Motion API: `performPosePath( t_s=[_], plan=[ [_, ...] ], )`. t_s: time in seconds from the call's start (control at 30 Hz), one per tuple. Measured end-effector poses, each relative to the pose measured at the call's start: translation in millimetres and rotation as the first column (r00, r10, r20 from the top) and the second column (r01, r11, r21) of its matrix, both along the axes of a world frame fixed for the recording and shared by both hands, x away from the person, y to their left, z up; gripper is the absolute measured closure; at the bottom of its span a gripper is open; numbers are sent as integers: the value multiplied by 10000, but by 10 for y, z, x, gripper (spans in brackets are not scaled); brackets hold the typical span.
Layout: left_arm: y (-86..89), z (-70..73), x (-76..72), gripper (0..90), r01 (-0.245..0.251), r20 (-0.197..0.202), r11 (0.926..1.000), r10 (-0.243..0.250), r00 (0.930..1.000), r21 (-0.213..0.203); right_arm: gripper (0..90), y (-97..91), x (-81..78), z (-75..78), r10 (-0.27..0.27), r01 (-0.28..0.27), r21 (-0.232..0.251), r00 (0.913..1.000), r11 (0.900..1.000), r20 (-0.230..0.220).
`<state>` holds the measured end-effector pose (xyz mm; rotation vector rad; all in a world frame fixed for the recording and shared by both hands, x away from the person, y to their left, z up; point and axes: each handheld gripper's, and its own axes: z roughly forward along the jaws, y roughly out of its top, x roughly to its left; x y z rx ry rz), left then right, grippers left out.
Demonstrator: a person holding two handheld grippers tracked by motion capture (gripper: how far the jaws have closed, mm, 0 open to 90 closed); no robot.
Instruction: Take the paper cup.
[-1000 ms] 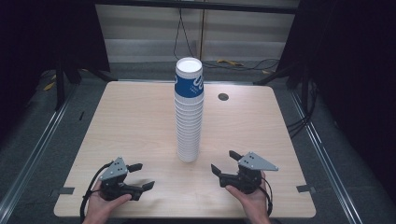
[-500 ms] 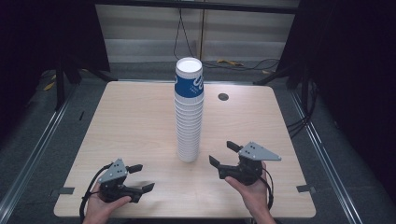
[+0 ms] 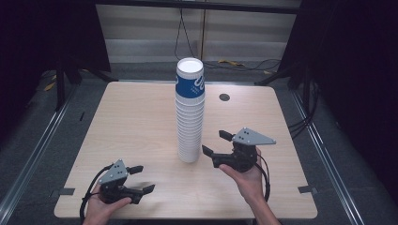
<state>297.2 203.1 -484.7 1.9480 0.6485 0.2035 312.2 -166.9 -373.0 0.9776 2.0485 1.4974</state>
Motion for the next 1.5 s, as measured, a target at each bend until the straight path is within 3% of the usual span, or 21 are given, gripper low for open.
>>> performPosePath(
  t_s=[0.27, 0.63, 0.9, 1.2, 1.5],
  plan=[
    [-2, -4, -4, 181, -26, 7, 10000, 26, 10000, -1, 181, -2, 63, 190, 129, -130, 99, 9999, 9999, 102],
    [-9, -21, -4, 181, 34, -36, 9999, -33, 10000, 116, 149, 31, 196, 447, 509, -527, 614, 9983, 9967, 299],
    [4, -22, 8, 181, -26, -87, 10000, 27, 10000, 43, 155, 52, 287, 652, 646, -692, 660, 9954, 9954, 701],
    [1, -24, 6, 181, 75, -62, 9999, -75, 10000, 68, 135, 101, 388, 883, 908, -984, 865, 9920, 9914, 875],
    [12, -20, 9, 178, 31, -56, 10000, -30, 10000, 45, 136, 168, 501, 1102, 1170, -1232, 686, 9892, 9900, 881]
  ],
)
